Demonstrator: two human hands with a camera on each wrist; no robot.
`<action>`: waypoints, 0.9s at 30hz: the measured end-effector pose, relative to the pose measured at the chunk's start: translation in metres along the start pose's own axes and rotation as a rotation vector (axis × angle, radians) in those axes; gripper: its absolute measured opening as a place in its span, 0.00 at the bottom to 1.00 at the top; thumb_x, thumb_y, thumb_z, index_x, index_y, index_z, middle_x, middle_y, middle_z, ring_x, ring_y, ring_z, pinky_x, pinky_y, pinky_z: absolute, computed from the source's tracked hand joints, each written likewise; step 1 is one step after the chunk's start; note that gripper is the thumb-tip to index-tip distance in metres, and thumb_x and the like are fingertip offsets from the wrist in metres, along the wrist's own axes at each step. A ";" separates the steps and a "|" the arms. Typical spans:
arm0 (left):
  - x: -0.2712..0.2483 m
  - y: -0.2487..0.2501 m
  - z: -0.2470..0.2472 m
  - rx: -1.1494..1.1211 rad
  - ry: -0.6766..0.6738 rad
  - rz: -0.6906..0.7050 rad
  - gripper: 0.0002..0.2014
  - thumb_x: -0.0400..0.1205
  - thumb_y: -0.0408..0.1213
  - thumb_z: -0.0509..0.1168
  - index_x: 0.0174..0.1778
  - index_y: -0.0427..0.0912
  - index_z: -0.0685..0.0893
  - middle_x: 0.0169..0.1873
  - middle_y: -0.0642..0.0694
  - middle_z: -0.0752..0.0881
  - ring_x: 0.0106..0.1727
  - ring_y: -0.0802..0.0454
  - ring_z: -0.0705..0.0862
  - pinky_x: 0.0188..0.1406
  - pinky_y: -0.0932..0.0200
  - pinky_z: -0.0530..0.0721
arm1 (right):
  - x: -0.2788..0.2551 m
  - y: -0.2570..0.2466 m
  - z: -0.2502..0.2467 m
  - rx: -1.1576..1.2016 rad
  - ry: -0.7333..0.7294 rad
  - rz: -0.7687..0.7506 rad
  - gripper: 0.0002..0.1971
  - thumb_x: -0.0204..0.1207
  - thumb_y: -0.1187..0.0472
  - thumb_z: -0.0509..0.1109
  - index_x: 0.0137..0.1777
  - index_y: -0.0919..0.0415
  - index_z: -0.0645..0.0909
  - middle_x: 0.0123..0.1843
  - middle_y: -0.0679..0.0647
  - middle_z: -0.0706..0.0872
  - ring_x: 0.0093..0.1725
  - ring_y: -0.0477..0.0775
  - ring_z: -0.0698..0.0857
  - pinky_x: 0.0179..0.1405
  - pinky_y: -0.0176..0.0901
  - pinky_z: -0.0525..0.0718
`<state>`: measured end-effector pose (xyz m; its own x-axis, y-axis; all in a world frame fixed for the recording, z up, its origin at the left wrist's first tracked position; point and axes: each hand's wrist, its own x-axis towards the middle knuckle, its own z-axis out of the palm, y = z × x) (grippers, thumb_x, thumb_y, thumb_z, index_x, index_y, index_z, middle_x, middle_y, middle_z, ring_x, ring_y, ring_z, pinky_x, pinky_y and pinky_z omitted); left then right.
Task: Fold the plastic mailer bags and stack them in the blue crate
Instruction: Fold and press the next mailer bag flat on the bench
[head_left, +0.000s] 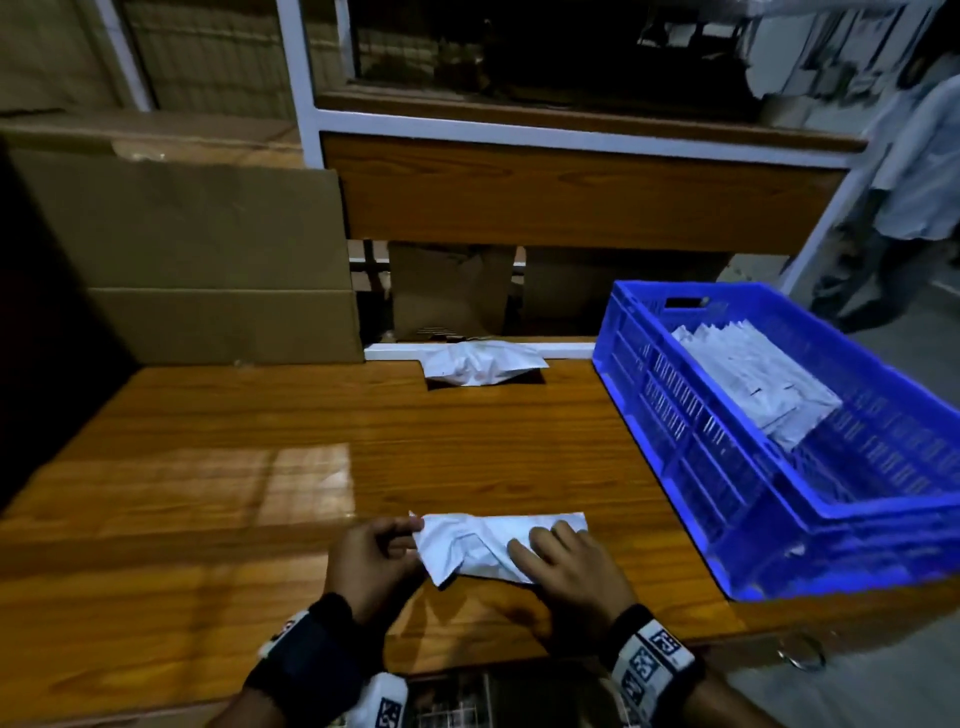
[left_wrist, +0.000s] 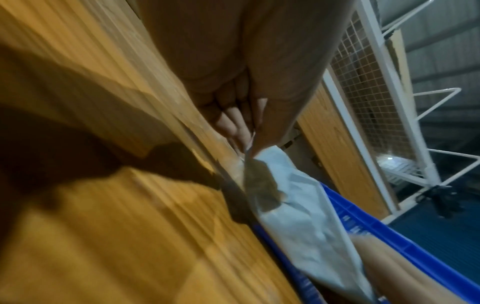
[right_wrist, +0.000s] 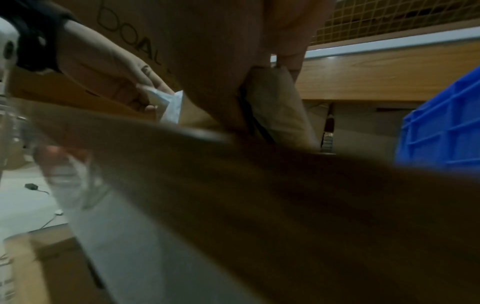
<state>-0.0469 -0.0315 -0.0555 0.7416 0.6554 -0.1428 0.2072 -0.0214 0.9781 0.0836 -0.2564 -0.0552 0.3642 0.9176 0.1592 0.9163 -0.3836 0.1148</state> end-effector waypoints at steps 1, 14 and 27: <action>0.003 -0.002 0.004 0.021 -0.015 0.004 0.18 0.70 0.17 0.70 0.52 0.39 0.89 0.33 0.43 0.91 0.31 0.48 0.87 0.30 0.51 0.85 | -0.008 0.005 0.003 -0.011 -0.024 0.018 0.29 0.69 0.39 0.68 0.68 0.53 0.78 0.55 0.55 0.82 0.49 0.60 0.77 0.35 0.48 0.75; -0.008 0.029 0.092 1.115 -0.154 0.521 0.25 0.79 0.49 0.49 0.69 0.47 0.76 0.68 0.46 0.79 0.66 0.44 0.74 0.64 0.50 0.71 | 0.021 0.002 -0.001 0.297 -0.076 0.234 0.25 0.80 0.47 0.48 0.72 0.49 0.75 0.72 0.50 0.79 0.73 0.59 0.75 0.67 0.58 0.73; -0.010 -0.024 0.079 1.347 -0.194 0.516 0.31 0.85 0.59 0.46 0.82 0.47 0.64 0.79 0.47 0.69 0.80 0.45 0.66 0.76 0.46 0.52 | 0.011 -0.009 0.022 0.170 -0.168 0.369 0.26 0.78 0.39 0.53 0.76 0.38 0.72 0.78 0.56 0.75 0.75 0.74 0.73 0.67 0.87 0.61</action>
<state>-0.0091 -0.0975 -0.0895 0.9677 0.2474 0.0488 0.2444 -0.9678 0.0603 0.0834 -0.2404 -0.0756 0.6814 0.7319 -0.0037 0.7290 -0.6792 -0.0855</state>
